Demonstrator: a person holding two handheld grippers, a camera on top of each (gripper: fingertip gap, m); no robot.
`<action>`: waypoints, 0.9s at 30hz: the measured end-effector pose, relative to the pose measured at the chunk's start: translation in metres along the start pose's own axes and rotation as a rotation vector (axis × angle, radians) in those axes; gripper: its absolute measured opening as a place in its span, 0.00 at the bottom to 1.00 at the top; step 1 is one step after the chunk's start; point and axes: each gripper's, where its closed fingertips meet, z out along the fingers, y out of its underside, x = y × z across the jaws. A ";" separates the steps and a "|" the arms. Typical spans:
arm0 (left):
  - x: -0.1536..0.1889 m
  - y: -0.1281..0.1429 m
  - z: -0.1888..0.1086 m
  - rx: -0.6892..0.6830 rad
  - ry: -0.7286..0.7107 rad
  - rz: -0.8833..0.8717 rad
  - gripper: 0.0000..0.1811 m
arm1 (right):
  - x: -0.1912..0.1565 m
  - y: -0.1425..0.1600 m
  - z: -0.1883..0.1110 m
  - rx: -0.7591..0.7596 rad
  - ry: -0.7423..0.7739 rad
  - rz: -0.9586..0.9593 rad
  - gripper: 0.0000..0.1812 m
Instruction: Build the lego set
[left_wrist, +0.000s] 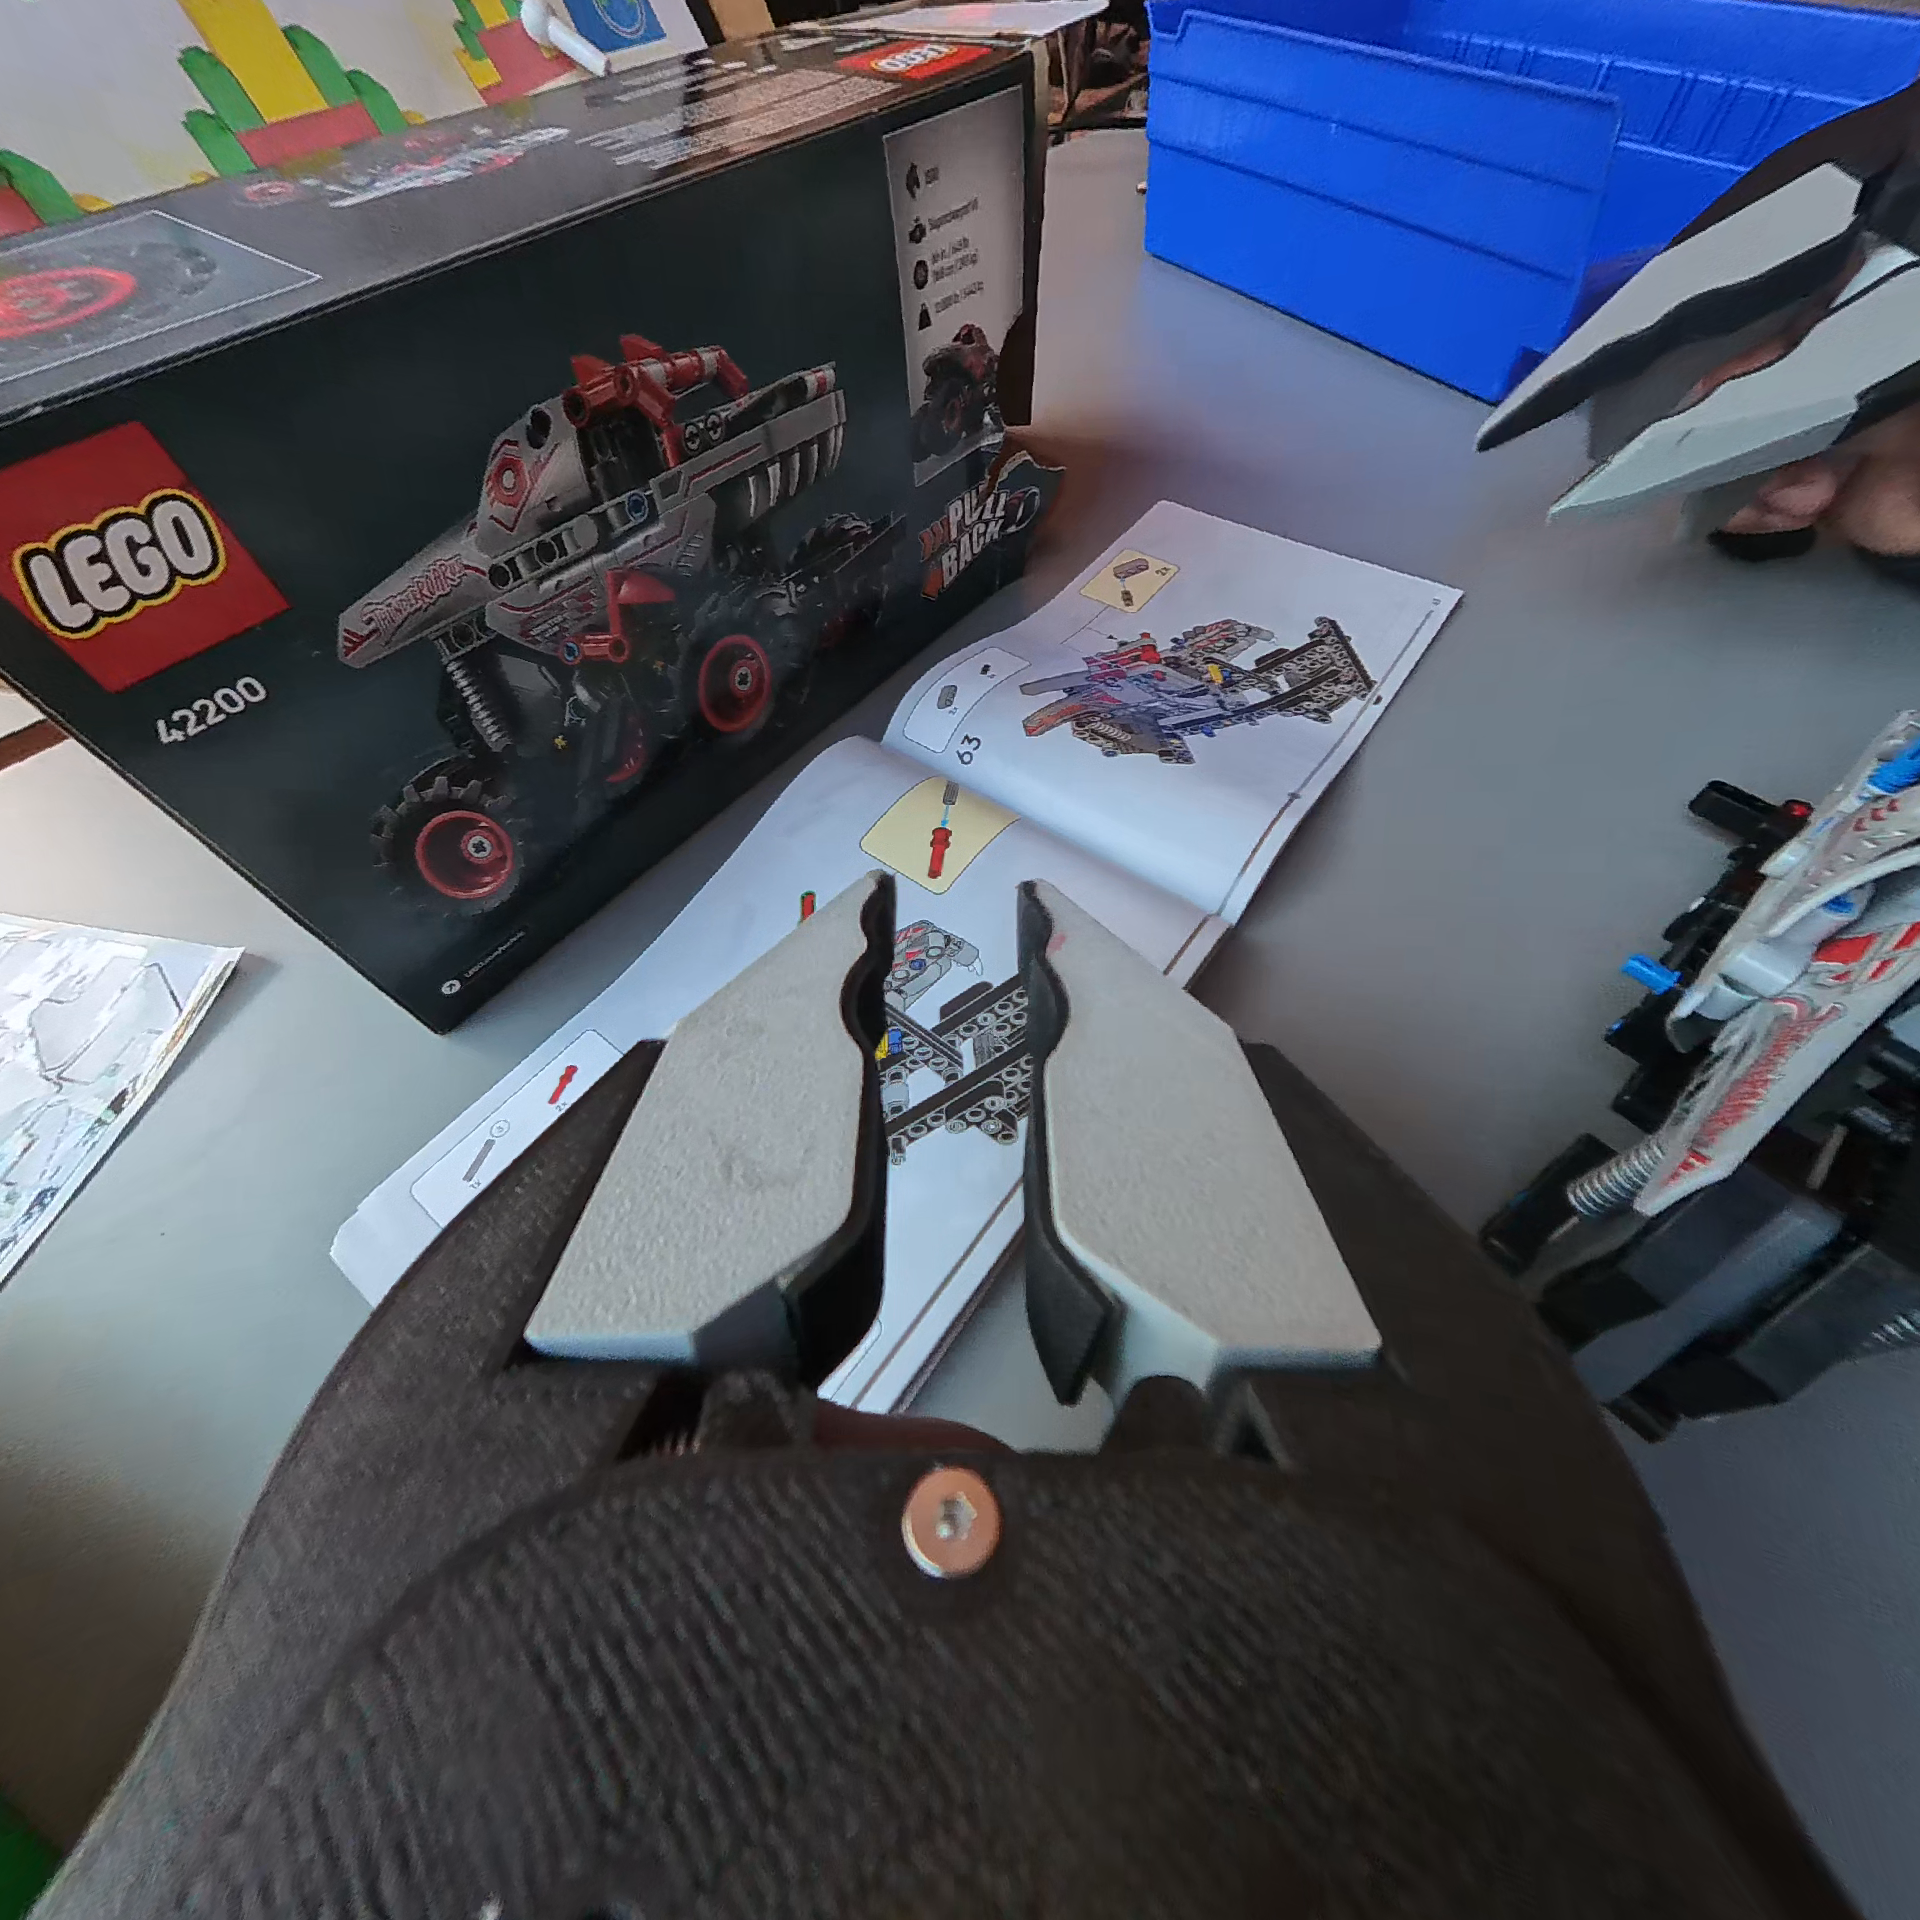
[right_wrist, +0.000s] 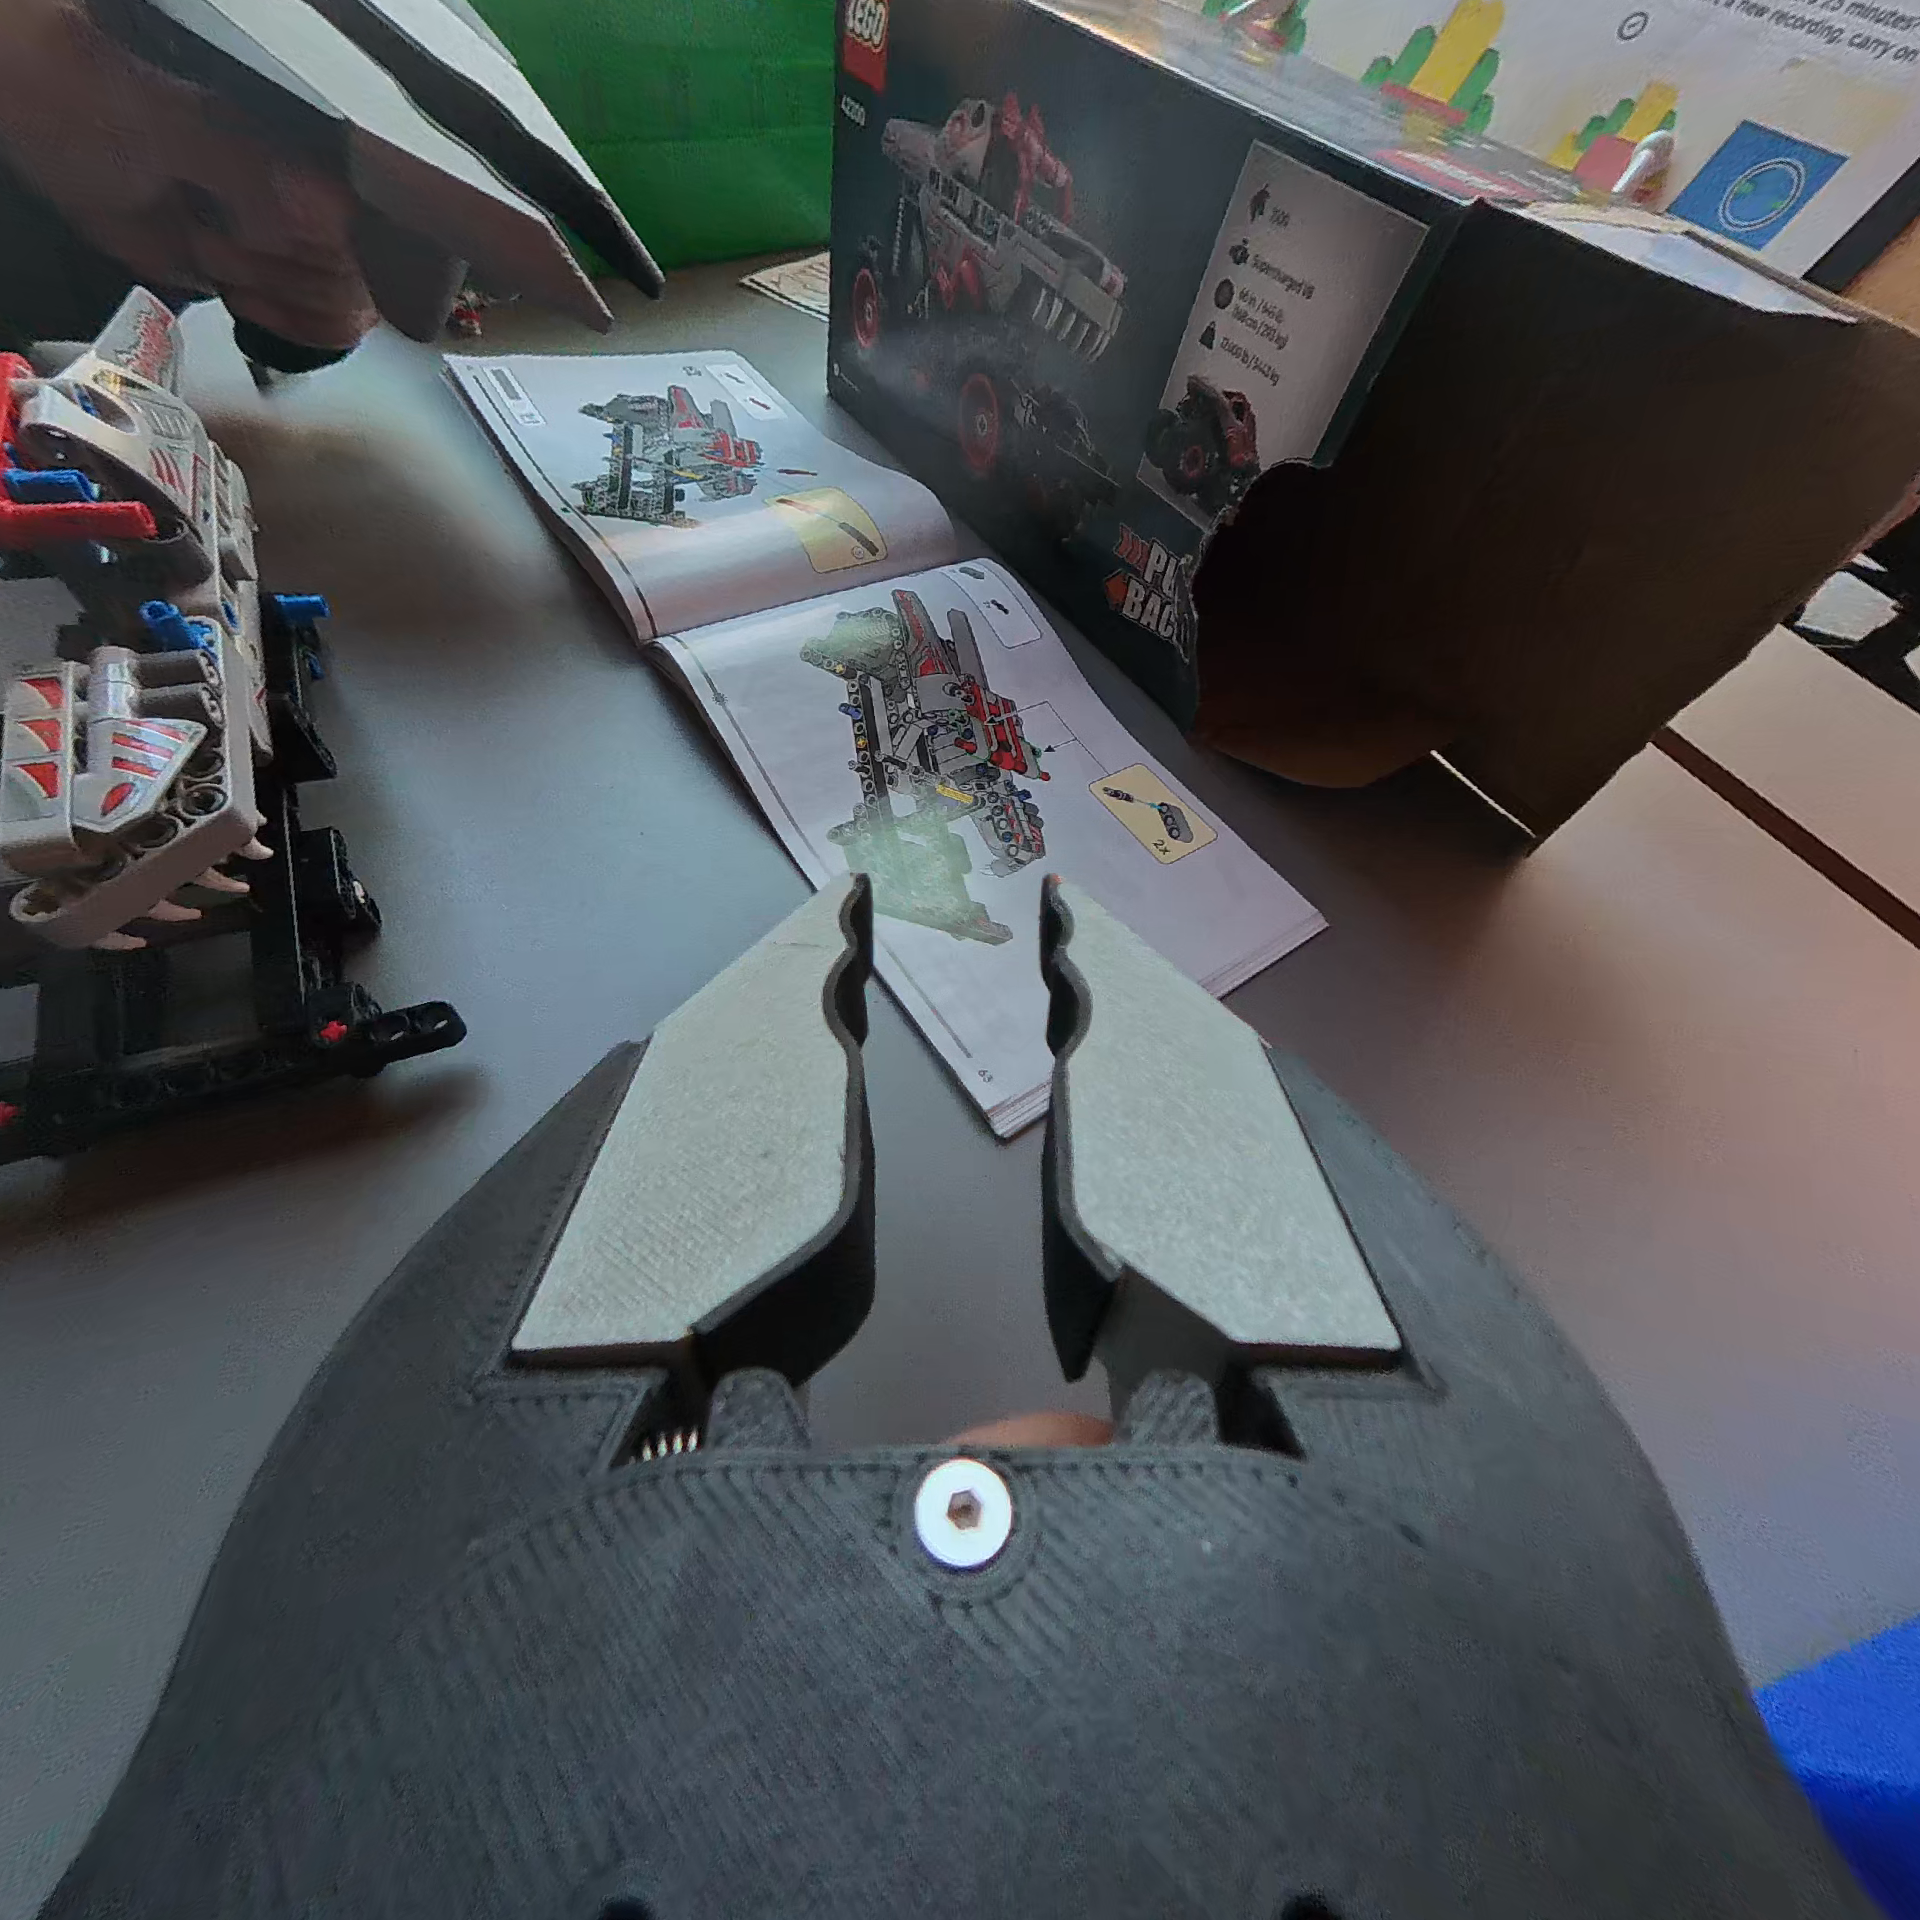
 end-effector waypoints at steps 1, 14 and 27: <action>0.000 0.000 0.000 0.001 -0.004 0.002 0.11 | 0.001 0.000 0.000 0.001 0.005 0.003 0.16; -0.003 0.004 0.001 -0.018 -0.022 0.015 0.10 | 0.002 0.007 -0.001 -0.039 0.003 0.027 0.14; -0.001 0.000 -0.002 -0.013 -0.017 0.023 0.10 | 0.010 0.013 -0.001 -0.068 0.014 0.054 0.14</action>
